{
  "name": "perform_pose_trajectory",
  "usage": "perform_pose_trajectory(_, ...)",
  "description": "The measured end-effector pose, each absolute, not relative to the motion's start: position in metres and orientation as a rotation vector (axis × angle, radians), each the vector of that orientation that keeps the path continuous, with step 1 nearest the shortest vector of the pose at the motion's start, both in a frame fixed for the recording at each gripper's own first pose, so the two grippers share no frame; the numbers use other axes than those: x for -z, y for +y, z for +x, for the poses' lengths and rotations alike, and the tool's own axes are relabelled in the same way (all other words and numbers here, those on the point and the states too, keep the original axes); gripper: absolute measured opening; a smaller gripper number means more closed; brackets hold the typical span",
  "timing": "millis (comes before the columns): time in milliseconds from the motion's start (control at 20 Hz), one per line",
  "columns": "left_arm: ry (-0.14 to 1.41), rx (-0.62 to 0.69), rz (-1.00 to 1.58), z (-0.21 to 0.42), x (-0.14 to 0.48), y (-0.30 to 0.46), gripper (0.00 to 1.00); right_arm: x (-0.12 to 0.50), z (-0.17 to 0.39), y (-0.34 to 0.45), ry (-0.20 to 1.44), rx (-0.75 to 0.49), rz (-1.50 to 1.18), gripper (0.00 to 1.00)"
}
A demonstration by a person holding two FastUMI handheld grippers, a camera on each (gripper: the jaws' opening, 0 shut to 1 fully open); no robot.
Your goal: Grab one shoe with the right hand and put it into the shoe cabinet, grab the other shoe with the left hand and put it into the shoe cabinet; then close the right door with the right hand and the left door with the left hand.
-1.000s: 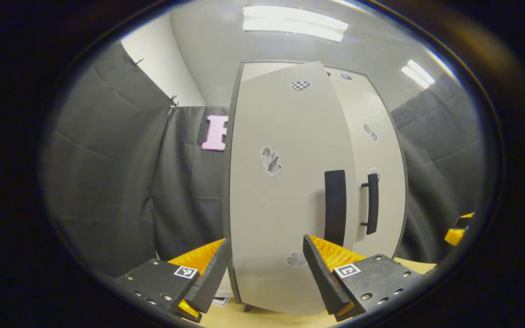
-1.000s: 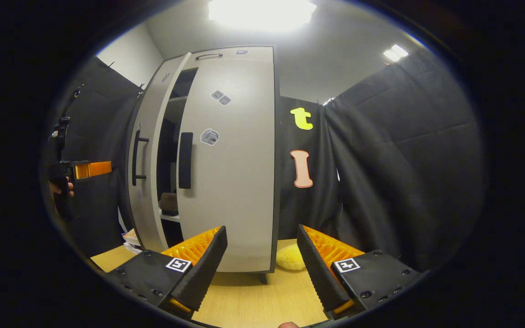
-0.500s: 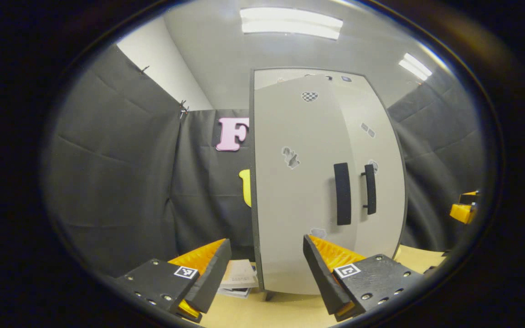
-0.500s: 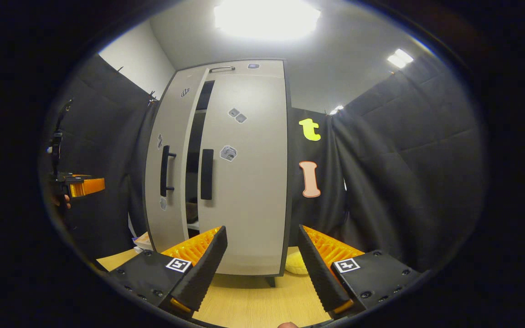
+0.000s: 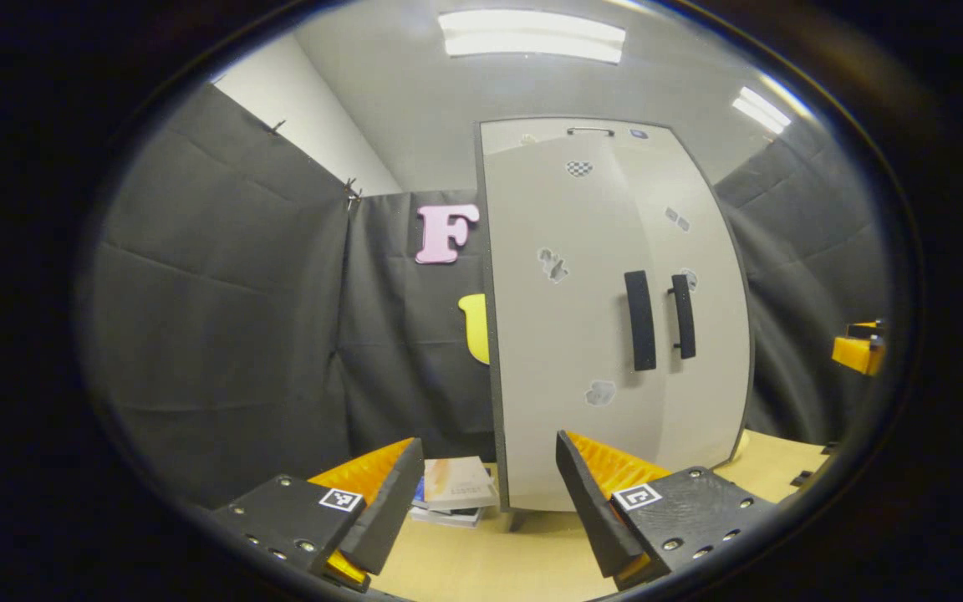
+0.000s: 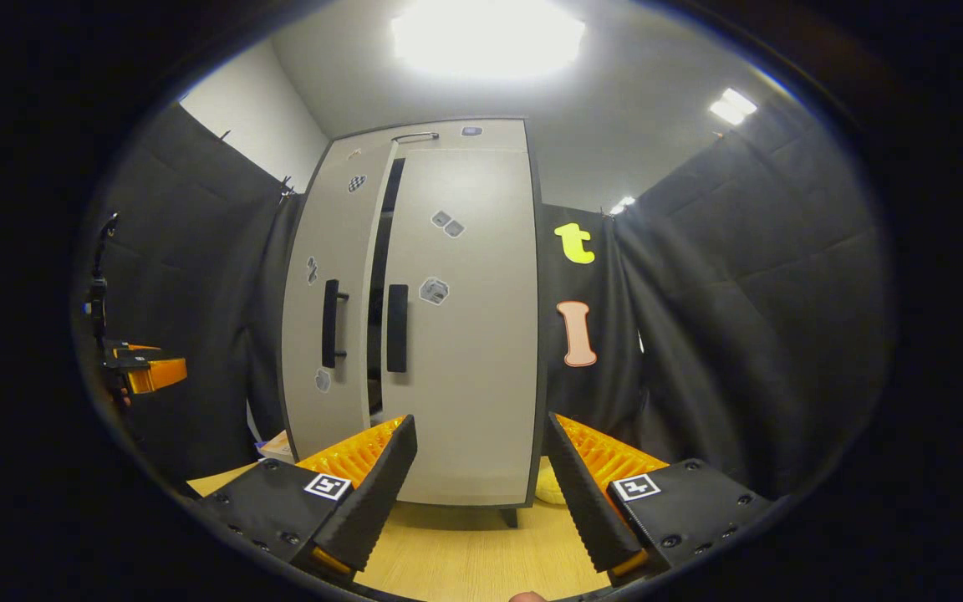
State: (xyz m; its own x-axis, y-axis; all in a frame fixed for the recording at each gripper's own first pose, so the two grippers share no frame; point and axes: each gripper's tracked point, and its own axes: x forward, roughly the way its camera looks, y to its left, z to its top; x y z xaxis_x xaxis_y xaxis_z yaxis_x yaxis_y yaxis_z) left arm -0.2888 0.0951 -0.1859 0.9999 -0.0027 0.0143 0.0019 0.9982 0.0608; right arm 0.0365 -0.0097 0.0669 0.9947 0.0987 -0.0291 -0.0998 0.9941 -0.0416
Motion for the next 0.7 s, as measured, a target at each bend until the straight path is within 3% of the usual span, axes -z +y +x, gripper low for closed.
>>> perform_pose_trajectory(300,-0.002,-0.012,0.104,-0.301,0.200,0.105,0.98,-0.061,0.034,-0.009,0.033,-0.089,-0.038,0.98)
perform_pose_trajectory(450,0.004,-0.016,0.106,-0.303,0.204,0.111,0.92,-0.061,0.036,-0.009,0.033,-0.083,-0.031,0.98)
perform_pose_trajectory(500,0.008,-0.017,0.103,-0.302,0.204,0.113,0.98,-0.063,0.037,-0.008,0.030,-0.084,-0.028,0.98)
perform_pose_trajectory(700,0.011,-0.026,0.105,-0.303,0.205,0.119,0.98,-0.066,0.041,-0.009,0.018,-0.079,-0.034,0.98)
